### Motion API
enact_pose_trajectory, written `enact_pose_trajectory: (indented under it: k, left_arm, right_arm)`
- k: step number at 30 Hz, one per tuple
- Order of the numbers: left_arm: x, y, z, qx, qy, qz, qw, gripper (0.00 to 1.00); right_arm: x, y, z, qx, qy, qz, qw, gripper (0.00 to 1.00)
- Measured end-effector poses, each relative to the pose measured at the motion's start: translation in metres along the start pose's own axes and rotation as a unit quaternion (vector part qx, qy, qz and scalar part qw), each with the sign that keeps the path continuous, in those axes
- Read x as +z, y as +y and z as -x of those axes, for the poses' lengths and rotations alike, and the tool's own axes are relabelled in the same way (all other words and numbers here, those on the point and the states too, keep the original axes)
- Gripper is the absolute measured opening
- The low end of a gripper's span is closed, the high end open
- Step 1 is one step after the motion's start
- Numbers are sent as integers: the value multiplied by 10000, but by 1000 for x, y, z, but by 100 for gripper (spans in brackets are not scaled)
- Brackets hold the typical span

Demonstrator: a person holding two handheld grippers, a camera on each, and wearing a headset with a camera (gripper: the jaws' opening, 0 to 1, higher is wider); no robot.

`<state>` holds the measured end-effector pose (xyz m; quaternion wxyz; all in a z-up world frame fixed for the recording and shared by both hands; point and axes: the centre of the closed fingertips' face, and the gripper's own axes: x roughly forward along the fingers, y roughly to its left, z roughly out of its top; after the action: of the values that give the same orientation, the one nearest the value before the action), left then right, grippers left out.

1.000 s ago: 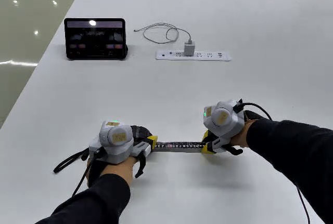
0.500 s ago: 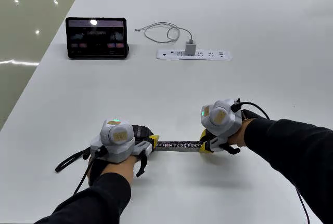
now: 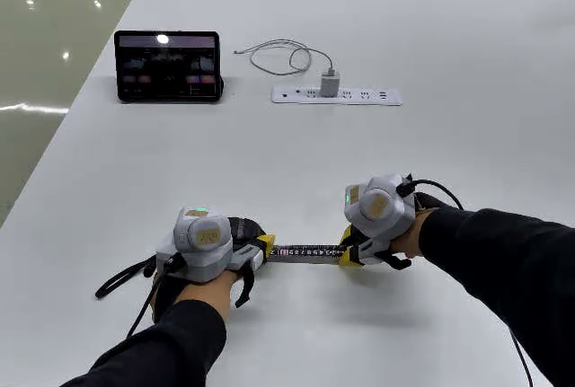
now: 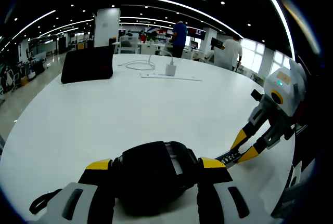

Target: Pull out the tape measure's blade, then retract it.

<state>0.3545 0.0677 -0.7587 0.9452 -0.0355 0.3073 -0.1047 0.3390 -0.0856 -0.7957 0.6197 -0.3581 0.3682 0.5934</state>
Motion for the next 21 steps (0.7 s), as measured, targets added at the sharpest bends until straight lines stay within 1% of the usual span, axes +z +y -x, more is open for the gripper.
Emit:
enact_pose_trajectory:
  k: [21]
  left_arm:
    - [0, 1, 0, -73, 27, 58, 10000, 60]
  right_arm:
    - [9, 1, -5, -7, -76, -44, 10000, 11]
